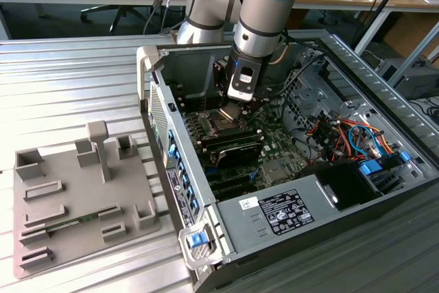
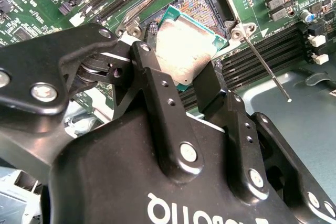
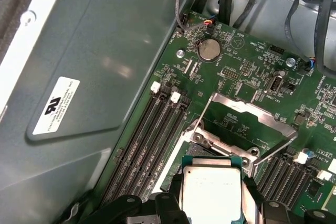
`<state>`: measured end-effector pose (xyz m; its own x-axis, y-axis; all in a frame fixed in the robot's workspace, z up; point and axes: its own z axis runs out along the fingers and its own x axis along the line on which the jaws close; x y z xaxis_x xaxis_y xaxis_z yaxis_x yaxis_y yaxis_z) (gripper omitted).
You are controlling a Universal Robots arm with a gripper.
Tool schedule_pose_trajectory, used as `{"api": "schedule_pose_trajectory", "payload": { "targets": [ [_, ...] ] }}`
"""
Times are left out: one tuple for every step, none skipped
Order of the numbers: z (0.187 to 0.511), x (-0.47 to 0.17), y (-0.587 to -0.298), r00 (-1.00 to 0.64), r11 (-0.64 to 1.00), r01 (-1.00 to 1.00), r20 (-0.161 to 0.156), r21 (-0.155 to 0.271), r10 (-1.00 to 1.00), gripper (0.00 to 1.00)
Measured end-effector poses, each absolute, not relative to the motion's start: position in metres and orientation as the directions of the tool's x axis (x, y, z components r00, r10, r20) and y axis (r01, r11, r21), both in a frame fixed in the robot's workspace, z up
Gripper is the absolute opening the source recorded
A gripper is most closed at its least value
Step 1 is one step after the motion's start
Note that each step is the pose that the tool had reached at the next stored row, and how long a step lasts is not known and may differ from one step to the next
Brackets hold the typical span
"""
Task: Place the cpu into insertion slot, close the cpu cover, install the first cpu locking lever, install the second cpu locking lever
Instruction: 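Place the cpu into insertion slot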
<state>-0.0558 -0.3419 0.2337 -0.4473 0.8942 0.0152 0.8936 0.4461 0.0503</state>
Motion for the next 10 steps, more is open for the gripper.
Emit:
{"api": "schedule_pose_trajectory", "payload": {
  "targets": [
    [0.2337, -0.0558, -0.3419, -0.447, 0.445, 0.894, 0.015, 0.050, 0.895, 0.53],
    [0.2336, -0.0558, -0.3419, -0.445, 0.444, 0.895, 0.015, 0.050, 0.895, 0.53],
    [0.2336, -0.0558, -0.3419, -0.444, 0.443, 0.895, 0.015, 0.050, 0.896, 0.53],
    [0.2336, -0.0558, -0.3419, -0.444, 0.443, 0.895, 0.015, 0.050, 0.896, 0.53],
    [0.2336, -0.0558, -0.3419, -0.443, 0.442, 0.896, 0.015, 0.050, 0.896, 0.53],
    [0.2336, -0.0558, -0.3419, -0.442, 0.441, 0.896, 0.015, 0.050, 0.897, 0.53],
    [0.2335, -0.0558, -0.3419, -0.441, 0.439, 0.897, 0.015, 0.050, 0.898, 0.53],
    [0.2335, -0.0558, -0.3419, -0.439, 0.437, 0.898, 0.015, 0.050, 0.899, 0.53],
    [0.2335, -0.0558, -0.3419, -0.437, 0.436, 0.899, 0.015, 0.050, 0.899, 0.53],
    [0.2334, -0.0558, -0.3419, -0.436, 0.435, 0.899, 0.015, 0.050, 0.900, 0.53]
  ]
}}
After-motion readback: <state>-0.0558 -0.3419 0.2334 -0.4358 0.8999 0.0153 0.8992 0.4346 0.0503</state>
